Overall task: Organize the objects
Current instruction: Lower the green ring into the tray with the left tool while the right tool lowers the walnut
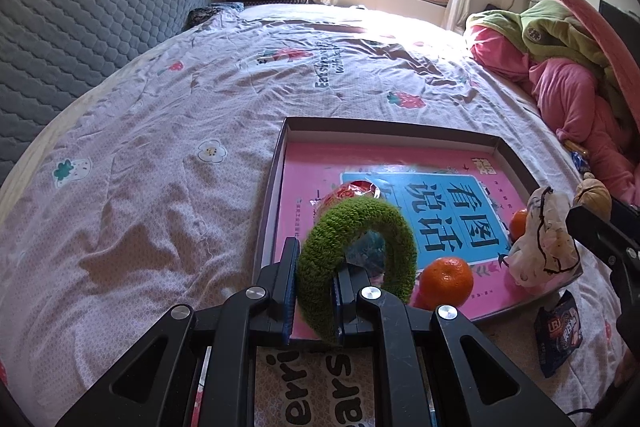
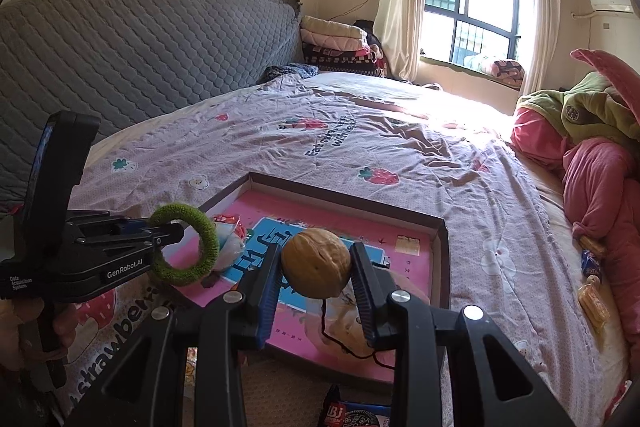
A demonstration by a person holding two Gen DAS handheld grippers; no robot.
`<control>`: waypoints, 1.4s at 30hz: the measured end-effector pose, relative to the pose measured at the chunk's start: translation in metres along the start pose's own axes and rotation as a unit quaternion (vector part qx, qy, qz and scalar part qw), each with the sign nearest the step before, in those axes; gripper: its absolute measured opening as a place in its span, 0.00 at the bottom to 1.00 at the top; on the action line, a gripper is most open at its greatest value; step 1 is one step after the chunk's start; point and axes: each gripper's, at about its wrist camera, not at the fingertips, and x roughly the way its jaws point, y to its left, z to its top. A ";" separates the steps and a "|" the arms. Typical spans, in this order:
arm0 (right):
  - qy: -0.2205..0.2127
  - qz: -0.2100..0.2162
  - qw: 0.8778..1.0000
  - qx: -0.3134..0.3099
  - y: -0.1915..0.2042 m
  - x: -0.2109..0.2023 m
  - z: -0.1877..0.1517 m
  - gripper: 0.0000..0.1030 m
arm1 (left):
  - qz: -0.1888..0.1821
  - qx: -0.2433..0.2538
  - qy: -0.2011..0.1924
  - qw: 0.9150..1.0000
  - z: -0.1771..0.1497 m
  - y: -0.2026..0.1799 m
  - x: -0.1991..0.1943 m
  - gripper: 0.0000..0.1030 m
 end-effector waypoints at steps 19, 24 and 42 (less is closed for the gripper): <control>0.061 0.013 0.998 0.008 -0.001 0.037 -0.019 0.34 | 0.000 0.002 0.027 1.000 -0.010 0.000 0.027 0.14; 0.070 0.015 0.997 0.007 -0.002 0.042 -0.023 0.34 | 0.000 0.001 0.028 1.000 -0.011 0.000 0.033 0.14; 0.100 0.014 0.995 0.000 -0.002 0.061 -0.030 0.34 | -0.006 0.006 0.036 0.999 -0.015 -0.003 0.040 0.14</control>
